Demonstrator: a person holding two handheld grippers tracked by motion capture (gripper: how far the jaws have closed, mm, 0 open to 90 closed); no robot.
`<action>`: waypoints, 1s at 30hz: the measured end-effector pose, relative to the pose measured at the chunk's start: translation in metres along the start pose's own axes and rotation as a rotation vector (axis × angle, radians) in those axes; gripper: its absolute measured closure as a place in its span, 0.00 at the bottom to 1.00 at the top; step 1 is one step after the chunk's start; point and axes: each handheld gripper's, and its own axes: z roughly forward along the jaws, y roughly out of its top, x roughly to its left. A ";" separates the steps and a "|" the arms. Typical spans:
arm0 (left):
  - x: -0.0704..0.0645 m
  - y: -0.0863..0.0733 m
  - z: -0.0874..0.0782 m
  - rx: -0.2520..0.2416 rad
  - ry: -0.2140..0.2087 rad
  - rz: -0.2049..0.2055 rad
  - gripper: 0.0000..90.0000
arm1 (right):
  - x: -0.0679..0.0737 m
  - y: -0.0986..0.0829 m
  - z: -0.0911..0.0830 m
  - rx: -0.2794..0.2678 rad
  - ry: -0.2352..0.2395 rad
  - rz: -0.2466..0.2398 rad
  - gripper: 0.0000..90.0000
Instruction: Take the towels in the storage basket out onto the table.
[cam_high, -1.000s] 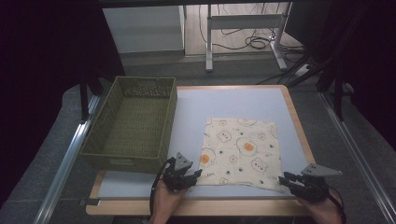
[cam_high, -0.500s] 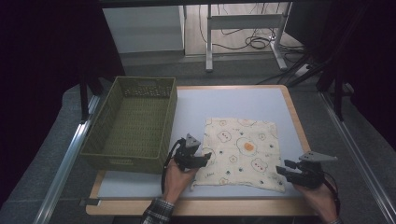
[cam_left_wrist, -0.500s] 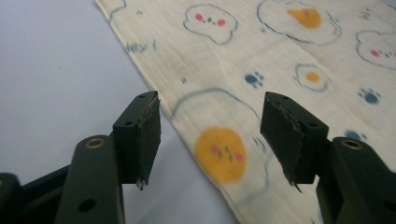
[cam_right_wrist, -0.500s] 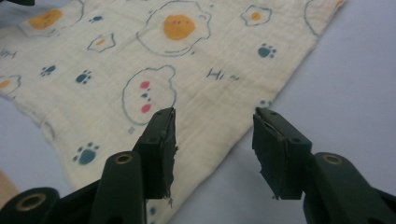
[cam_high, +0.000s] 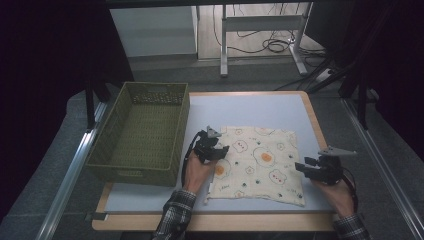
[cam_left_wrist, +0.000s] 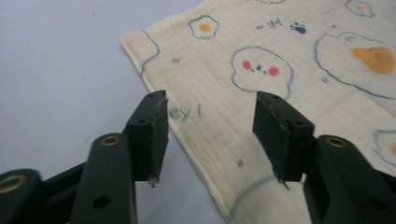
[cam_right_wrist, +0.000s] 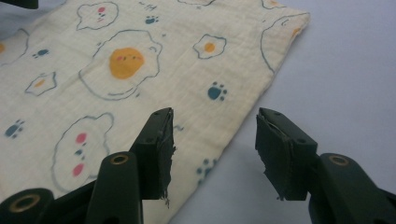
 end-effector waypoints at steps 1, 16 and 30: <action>0.002 0.002 0.003 0.001 0.009 0.004 0.57 | -0.002 0.002 0.003 0.003 0.003 0.004 0.53; 0.035 0.038 0.043 -0.015 0.076 -0.007 0.75 | -0.030 0.035 0.034 0.002 -0.019 0.024 0.66; 0.049 0.040 0.069 0.019 0.131 -0.078 0.57 | -0.051 0.054 0.053 0.004 -0.076 -0.001 0.69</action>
